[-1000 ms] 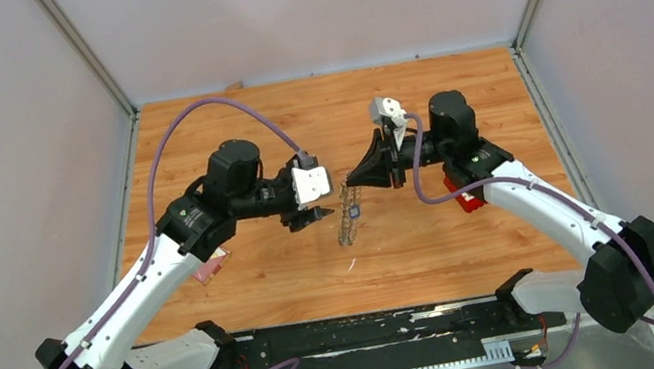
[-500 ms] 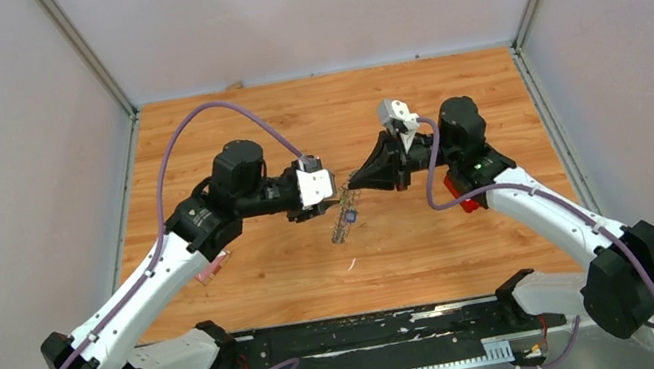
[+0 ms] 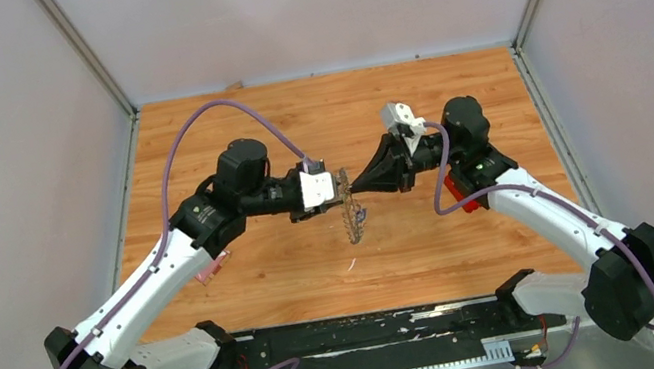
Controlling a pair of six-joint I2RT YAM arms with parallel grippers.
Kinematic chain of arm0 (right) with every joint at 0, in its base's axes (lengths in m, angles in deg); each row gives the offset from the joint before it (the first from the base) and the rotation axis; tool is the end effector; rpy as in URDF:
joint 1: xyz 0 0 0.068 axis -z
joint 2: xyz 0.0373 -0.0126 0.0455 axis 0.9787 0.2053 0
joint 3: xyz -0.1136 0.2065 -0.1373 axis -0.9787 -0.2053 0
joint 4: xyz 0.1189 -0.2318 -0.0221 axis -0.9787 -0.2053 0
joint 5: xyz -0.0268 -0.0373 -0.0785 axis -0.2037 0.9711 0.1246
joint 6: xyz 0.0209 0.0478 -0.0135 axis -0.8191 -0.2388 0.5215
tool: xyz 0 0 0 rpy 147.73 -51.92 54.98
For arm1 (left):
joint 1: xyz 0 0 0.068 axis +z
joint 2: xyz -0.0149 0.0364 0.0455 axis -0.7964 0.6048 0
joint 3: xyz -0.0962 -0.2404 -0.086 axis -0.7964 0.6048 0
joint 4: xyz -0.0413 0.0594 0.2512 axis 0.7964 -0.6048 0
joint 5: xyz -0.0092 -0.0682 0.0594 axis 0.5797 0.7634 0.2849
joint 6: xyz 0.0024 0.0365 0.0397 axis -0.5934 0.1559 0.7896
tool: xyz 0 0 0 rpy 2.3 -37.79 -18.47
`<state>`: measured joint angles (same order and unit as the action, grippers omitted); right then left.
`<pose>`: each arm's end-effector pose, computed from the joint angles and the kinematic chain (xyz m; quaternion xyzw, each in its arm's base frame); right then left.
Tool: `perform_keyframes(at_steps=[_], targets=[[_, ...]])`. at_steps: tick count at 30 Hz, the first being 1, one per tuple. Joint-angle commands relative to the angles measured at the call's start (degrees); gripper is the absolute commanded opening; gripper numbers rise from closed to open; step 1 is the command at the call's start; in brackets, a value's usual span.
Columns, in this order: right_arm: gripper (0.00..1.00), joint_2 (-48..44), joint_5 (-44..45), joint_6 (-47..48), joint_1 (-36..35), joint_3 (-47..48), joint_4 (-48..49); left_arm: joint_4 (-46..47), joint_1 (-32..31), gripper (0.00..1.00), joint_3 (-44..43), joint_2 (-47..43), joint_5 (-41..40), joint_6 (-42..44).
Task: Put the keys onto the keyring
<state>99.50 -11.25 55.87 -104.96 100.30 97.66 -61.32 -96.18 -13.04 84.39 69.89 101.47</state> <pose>0.2168 0.1469 0.3419 -0.5174 0.4779 0.5365 0.4649 0.1657 -0.1851 0.3673 0.6408 0.5185 -0.2889 0.4869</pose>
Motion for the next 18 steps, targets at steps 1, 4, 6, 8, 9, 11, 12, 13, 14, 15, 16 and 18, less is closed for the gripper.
perform_keyframes(at_steps=[1,4,6,8,9,11,12,13,14,15,16,18], targets=[[0.0,-0.2,-2.2,4.7,0.3,1.2,-1.3,-0.2,0.1,0.44,-1.6,-1.4,2.8,1.4],[0.0,0.3,-2.3,5.5,0.4,1.4,-2.2,-0.4,0.1,0.43,-1.7,-1.9,3.5,1.5],[0.0,0.5,-2.4,5.8,0.4,1.5,-2.5,-0.6,0.2,0.41,-1.9,-2.0,4.3,1.2],[0.0,0.5,-2.3,6.1,0.4,1.7,-2.9,-0.5,0.2,0.39,-1.9,-2.0,4.7,0.9],[0.0,0.6,-2.2,6.3,0.4,1.7,-3.1,-0.5,0.2,0.38,-1.9,-1.9,4.7,0.7],[0.0,0.6,-2.2,6.4,0.4,1.7,-3.2,-0.4,0.2,0.36,-1.9,-1.7,4.6,0.5],[0.0,0.5,-2.2,6.4,0.4,1.7,-3.3,-0.4,0.2,0.33,-2.0,-1.5,4.5,0.3],[0.0,0.5,-2.2,6.4,0.4,1.7,-3.3,-0.4,0.2,0.32,-2.0,-1.3,4.4,0.3],[0.0,0.6,-2.2,6.4,0.4,1.7,-3.3,-0.4,0.2,0.3,-2.1,-1.0,4.4,0.2],[0.0,0.5,-2.2,6.5,0.4,1.7,-3.3,-0.4,0.2,0.28,-2.1,-0.9,4.4,0.1],[0.0,0.4,-2.2,6.5,0.4,1.6,-3.3,-0.5,0.2,0.25,-2.1,-0.6,4.4,0.0],[0.0,0.3,-2.1,6.5,0.3,1.6,-3.4,-0.7,0.2,0.21,-2.3,-0.1,4.6,-0.3]])
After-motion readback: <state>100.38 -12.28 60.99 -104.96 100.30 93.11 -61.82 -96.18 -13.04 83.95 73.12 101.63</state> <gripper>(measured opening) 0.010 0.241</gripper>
